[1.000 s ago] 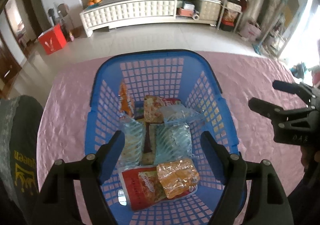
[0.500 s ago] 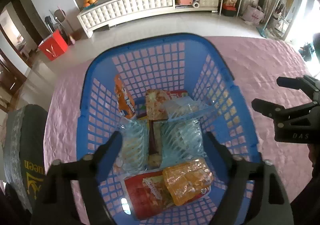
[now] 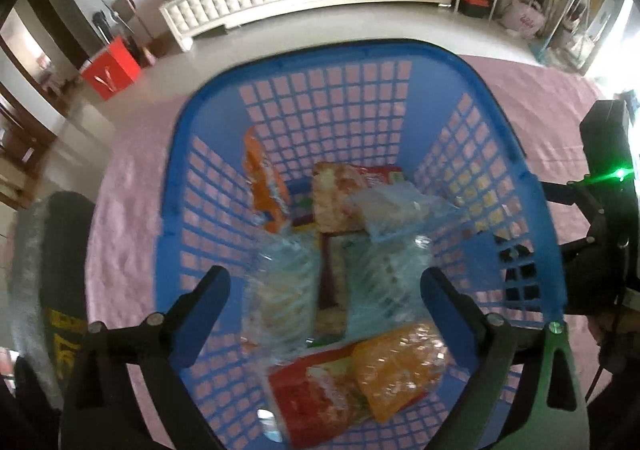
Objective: Organize snacks
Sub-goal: 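Grasp the cream-cracker pack with the right gripper, then carry the cracker pack over the basket and open the right gripper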
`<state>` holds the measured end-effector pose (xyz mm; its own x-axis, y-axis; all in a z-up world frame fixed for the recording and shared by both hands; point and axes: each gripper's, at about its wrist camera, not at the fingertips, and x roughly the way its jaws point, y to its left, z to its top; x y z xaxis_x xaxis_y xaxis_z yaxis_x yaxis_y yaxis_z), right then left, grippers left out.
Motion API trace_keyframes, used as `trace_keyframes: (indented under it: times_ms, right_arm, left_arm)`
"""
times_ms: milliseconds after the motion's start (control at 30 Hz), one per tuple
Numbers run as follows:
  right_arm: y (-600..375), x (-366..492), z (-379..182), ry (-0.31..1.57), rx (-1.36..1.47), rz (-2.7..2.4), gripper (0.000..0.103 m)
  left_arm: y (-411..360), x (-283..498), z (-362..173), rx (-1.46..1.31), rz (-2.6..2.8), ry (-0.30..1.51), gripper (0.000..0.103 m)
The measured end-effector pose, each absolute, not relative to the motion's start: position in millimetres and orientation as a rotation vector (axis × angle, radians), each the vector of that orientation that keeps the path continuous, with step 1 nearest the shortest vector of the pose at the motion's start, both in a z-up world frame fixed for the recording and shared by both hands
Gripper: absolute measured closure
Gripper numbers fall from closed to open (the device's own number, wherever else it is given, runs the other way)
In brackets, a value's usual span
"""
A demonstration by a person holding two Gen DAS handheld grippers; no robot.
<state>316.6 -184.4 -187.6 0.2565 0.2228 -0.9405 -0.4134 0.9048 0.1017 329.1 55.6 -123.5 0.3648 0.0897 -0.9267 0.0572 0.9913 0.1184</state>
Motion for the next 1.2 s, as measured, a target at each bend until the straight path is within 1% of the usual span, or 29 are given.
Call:
trace_keyframes:
  times_ms: [267,333,400,433,467,500,533,633,767,1000,1200]
  right_arm:
    - [-184.7,326.1,-205.6,1.258,-0.173,0.446,0.007]
    - [-181.9,323.7,-205.2,1.228,-0.206,0.445,0.009]
    - [-176.0,316.0,-203.1,1.187,-0.249,0.429,0.018]
    - [-172.7,311.3,-202.1,1.169,-0.264,0.432,0.028]
    - [-168.5,307.1,-201.9,1.155,-0.272,0.450,0.041]
    - [-165.5,303.0,-199.9,1.145,-0.279,0.459,0.049]
    - [-164.1,300.3,-199.4,1.148,-0.281,0.458,0.051]
    - [-165.4,293.0,-197.4,1.155,-0.264,0.458,0.053]
    - [-180.4,287.9,-184.2,1.178,-0.163,0.463,0.053]
    - [-184.3,250.4,-126.4,1.095,-0.137,0.429,0.053]
    - [-174.0,215.3,-62.0,0.977,-0.141,0.428,0.053]
  left_arm:
    - [52.6,338.6,-130.8,0.158,0.026,1.212,0.008]
    - [48.0,338.5,-129.3,0.183,0.032,1.198,0.008]
    - [41.6,336.8,-128.0,0.205,0.027,1.188,0.008]
    - [40.0,336.2,-128.4,0.214,0.022,1.187,0.008]
    - [37.6,335.4,-128.6,0.231,0.022,1.183,0.008]
    - [35.8,334.7,-128.2,0.246,0.026,1.176,0.008]
    - [33.9,334.7,-126.4,0.259,0.028,1.168,0.008]
    - [32.0,328.9,-122.5,0.258,0.010,1.147,0.008]
    - [35.2,320.4,-115.7,0.216,-0.025,1.133,0.008]
    - [38.5,300.1,-93.5,0.109,-0.086,1.086,0.008]
    - [40.9,266.0,-52.0,0.041,-0.127,0.946,0.007]
